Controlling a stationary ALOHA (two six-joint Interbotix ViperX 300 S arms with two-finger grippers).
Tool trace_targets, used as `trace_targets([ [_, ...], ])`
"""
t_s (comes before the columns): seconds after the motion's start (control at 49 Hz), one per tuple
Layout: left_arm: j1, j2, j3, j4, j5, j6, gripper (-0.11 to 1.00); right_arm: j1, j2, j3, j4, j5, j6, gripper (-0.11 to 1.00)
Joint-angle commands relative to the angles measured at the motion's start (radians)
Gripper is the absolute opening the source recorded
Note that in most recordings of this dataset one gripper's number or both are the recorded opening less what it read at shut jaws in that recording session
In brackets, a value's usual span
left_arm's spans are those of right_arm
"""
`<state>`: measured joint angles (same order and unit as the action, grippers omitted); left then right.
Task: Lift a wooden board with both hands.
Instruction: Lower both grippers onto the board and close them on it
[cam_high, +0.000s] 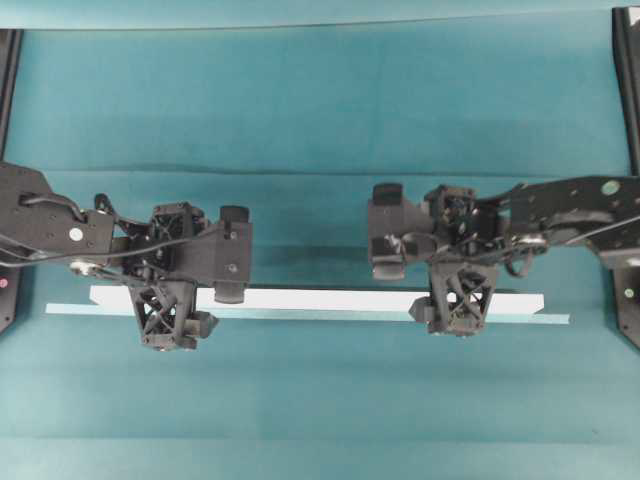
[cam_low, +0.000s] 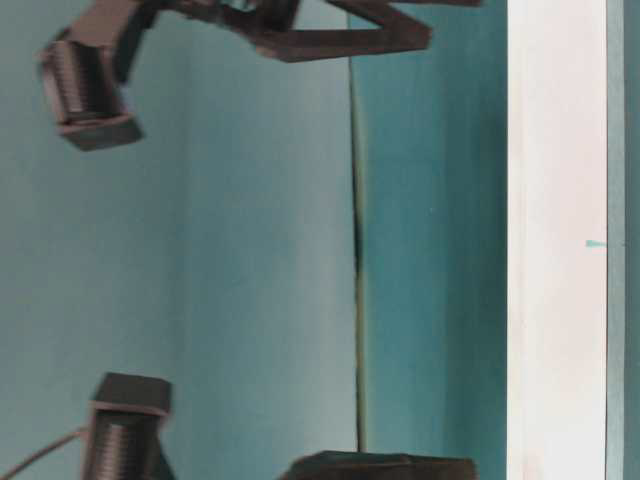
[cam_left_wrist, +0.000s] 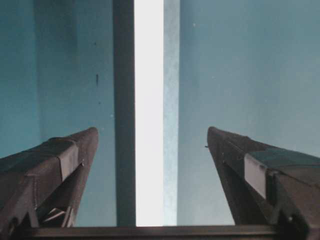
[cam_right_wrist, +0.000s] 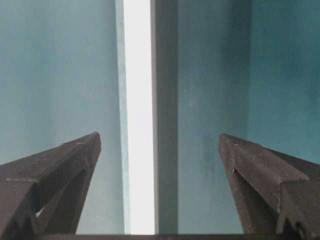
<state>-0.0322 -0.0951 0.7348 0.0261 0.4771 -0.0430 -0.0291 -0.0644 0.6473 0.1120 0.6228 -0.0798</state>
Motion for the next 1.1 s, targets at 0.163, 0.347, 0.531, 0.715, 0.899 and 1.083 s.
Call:
trace_targets([
  [0.163, 0.003, 0.032, 0.003, 0.002, -0.043, -0.002, 0.98, 0.028, 0.046, 0.003, 0.005, -0.031, 0.005, 0.95],
  [0.347, 0.009, 0.058, 0.014, 0.003, -0.074, -0.002, 0.98, 0.032, 0.084, 0.032, 0.005, -0.061, 0.005, 0.95],
  [0.531, 0.028, 0.078, 0.037, 0.002, -0.112, -0.003, 0.98, 0.029, 0.106, 0.055, 0.005, -0.124, 0.003, 0.95],
  [0.715, 0.032, 0.080, 0.035, 0.002, -0.121, -0.003, 0.98, 0.028, 0.110, 0.061, 0.005, -0.143, 0.005, 0.95],
  [0.899, 0.031, 0.080, 0.043, 0.002, -0.121, -0.005, 0.98, 0.028, 0.110, 0.067, 0.005, -0.144, 0.005, 0.95],
  [1.083, 0.031, 0.084, 0.052, 0.002, -0.123, -0.014, 0.98, 0.028, 0.112, 0.072, 0.005, -0.147, 0.005, 0.95],
])
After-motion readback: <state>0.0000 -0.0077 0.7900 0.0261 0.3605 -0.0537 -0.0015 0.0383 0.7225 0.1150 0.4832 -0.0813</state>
